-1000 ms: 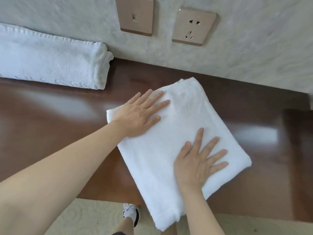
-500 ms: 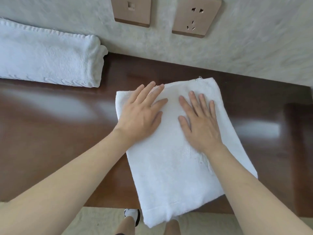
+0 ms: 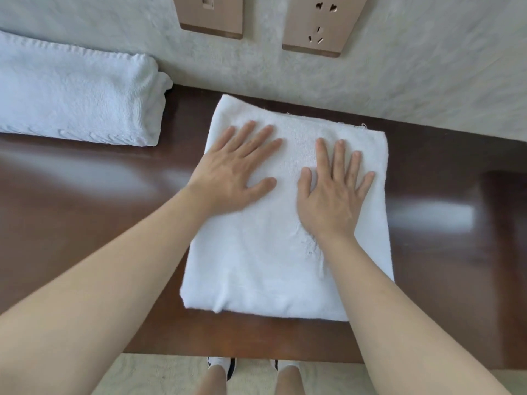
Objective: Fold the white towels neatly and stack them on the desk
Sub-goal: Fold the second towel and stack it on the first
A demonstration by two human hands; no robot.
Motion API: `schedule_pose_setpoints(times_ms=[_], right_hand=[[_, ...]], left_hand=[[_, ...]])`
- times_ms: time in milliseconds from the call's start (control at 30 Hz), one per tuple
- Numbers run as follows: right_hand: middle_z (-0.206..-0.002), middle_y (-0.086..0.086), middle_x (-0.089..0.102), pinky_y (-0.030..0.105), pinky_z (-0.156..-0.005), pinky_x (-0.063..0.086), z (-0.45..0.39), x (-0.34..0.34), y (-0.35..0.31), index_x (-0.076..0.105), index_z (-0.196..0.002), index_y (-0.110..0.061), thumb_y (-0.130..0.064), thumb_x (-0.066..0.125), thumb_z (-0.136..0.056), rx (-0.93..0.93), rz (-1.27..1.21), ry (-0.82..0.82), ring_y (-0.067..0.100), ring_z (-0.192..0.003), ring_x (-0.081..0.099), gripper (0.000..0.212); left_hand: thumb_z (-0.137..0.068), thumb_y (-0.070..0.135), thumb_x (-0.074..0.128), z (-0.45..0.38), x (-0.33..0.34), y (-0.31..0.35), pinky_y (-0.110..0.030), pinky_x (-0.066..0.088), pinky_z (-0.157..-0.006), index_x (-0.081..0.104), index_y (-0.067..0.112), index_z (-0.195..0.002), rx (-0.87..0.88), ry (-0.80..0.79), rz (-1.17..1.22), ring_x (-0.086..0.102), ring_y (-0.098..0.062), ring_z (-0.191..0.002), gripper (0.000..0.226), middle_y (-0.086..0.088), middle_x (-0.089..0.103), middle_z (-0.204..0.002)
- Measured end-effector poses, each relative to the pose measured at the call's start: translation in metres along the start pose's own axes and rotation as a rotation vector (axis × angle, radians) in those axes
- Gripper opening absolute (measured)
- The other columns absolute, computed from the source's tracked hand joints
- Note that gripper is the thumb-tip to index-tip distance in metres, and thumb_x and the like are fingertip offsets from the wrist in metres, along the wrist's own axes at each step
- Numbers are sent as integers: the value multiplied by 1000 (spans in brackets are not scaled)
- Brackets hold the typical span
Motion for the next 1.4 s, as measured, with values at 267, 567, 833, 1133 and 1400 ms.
schedule_pose_setpoints(times_ms=[267, 567, 833, 1133, 1400], right_hand=[[-168, -6, -15, 56, -121, -14, -5, 1, 1, -6, -159, -41, -52, 13, -104, -74, -13, -51, 20, -153, -21, 59], [-168, -1, 15, 41, -126, -7, 81, -13, -13, 36, -155, -29, -40, 37, -105, -455, -374, -191, 14, -156, 3, 51], [-167, -2, 20, 49, -125, 12, 181, 3, 17, 33, -157, -24, -64, 51, -94, -653, -47, -205, 19, -155, 12, 77], [-122, -15, 65, 29, -86, 44, 139, -53, 6, 53, -135, -38, -32, 54, -103, -446, -163, -404, 18, -105, 60, 33], [-103, -18, 68, 23, -84, 46, 94, -68, 11, 62, -111, -41, -41, 54, -101, -297, -320, -718, 6, -98, 61, 13]], left_hand=[[-95, 70, 22, -2, -5, -21, -46, -8, -124, 4, 41, -159, -221, 13, -6, -12, -22, -154, 72, 9, -5, -168], [-99, 44, 50, 104, 3, 73, -46, 22, -123, 60, 25, -136, 214, 62, 221, 29, -22, -150, 43, 0, 42, -156], [-93, 60, 59, 175, 22, 89, -39, 30, -119, 49, 25, -147, 362, 72, 80, 32, -20, -149, 65, 9, 41, -156], [-93, 39, 61, 151, -26, 73, -24, 43, -73, 65, 31, -129, 124, 67, 268, 63, -18, -86, 37, 13, 73, -114], [-73, 63, 76, 142, -58, 32, -26, 46, -96, 52, 47, -133, -147, -102, 468, 57, 0, -110, 67, 27, 62, -123]])
Point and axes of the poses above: each hand's wrist, its own z-axis away from the middle knuckle, its own x-axis out of the palm, y = z × x, the point moved 10 cm from there along -z, towards the middle knuckle
